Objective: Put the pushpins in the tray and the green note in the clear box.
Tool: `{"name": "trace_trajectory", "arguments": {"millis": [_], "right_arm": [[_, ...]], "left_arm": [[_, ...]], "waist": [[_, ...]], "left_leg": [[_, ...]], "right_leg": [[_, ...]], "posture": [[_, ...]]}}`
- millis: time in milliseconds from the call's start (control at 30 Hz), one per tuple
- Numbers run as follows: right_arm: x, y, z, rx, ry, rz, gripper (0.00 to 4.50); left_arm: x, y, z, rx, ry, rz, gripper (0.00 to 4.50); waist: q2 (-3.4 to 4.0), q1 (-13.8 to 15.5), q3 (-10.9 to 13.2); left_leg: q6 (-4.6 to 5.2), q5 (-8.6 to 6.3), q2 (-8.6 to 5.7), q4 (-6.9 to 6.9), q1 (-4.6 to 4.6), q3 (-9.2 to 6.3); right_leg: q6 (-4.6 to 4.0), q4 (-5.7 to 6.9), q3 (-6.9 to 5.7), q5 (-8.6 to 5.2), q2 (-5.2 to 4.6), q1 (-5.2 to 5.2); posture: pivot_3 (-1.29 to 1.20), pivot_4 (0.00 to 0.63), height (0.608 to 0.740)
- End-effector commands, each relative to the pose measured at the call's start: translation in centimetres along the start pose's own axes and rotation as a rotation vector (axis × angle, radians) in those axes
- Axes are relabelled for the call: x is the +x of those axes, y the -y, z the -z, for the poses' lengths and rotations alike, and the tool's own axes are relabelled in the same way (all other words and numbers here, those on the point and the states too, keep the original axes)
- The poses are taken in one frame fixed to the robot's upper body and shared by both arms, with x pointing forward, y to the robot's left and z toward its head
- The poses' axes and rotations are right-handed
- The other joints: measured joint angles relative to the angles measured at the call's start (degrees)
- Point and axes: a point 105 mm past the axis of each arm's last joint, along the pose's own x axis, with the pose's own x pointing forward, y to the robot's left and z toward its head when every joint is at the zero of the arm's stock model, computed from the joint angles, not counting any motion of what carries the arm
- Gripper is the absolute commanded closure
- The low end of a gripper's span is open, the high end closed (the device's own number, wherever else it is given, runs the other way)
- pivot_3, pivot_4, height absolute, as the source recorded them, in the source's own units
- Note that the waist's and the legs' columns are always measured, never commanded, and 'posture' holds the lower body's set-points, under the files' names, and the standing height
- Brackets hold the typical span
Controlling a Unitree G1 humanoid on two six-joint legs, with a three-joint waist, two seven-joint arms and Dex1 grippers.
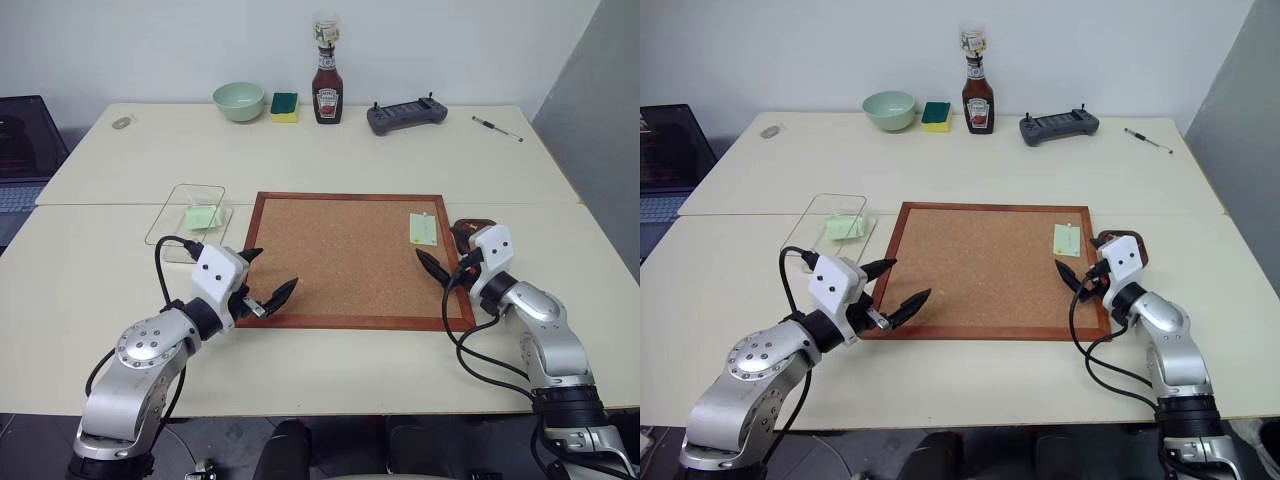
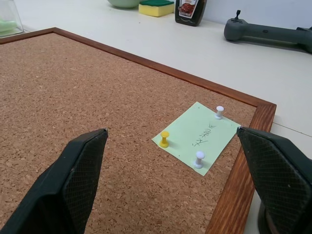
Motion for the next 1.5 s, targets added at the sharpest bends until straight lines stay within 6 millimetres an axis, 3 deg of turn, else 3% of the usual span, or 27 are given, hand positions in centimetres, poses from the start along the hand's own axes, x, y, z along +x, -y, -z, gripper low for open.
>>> {"name": "trace_trajectory", "arguments": {"millis": [33,133,400,667,900,1233,1500], "right_arm": [[0.0,-0.4,-1.5,-0.019,0.052,-0.022,0.00],[-0.1,-0.8,-1.8,-0.022,0.058,-0.038,0.00],[-1.3,-2.4,-2.2,-0.008,0.053,-0.084,0.00],[-1.8,-3.7,-2.8,0.019,0.057,-0.122,0.00],[-1.6,-3.2,-3.5,0.030,0.081,-0.086,0.00],[-1.2,-3.9,-3.6,0.047,0.059,-0.121,0.00],[-0.7,-4.0,-3.6,0.016,0.041,-0.123,0.00]], "left_arm": [[0.2,-0.2,-1.4,0.017,0.057,0.029,0.04],[0.9,-0.1,-1.5,0.020,0.067,0.072,0.04],[3.8,0.3,-1.8,0.035,0.076,0.190,1.59],[7.3,1.4,0.1,0.062,0.017,0.273,3.14],[9.2,1.6,0.1,0.052,0.032,0.286,4.45],[11.0,2.7,0.6,-0.021,0.045,0.315,4.49],[11.4,3.7,3.8,-0.030,-0.043,0.350,4.49]], "waist": [[0.00,0.00,0.00],[0.00,0.00,0.00],[0.00,0.01,0.00],[0.00,-0.14,0.00],[0.00,-0.05,0.01],[0.00,-0.15,0.01],[0.00,-0.03,0.00]], "left_leg": [[0.00,0.00,0.00,0.00,0.00,0.00],[0.00,0.00,0.00,0.00,0.00,0.00],[0.00,0.00,-0.03,0.00,-0.02,-0.01],[0.00,0.00,-0.03,0.00,-0.01,0.00],[0.00,0.01,-0.03,-0.01,-0.02,-0.02],[0.00,0.01,-0.03,0.00,-0.03,-0.03],[0.00,0.01,-0.05,0.00,-0.03,-0.04]], "right_leg": [[0.00,0.00,0.00,0.00,0.00,0.00],[0.00,0.00,0.00,0.00,0.00,0.00],[0.00,-0.01,-0.02,0.00,-0.01,0.01],[0.00,-0.01,0.00,0.00,0.00,-0.01],[0.01,0.00,-0.02,0.00,0.00,-0.02],[0.01,0.00,-0.03,0.00,0.00,-0.03],[0.01,0.00,-0.03,0.00,0.00,-0.01]], "posture": [[0.00,0.150,0.740],[0.00,0.150,0.740],[0.00,0.150,0.740],[0.00,0.150,0.740],[0.00,0.150,0.740],[0.00,0.150,0.740],[0.00,0.150,0.740]]}}
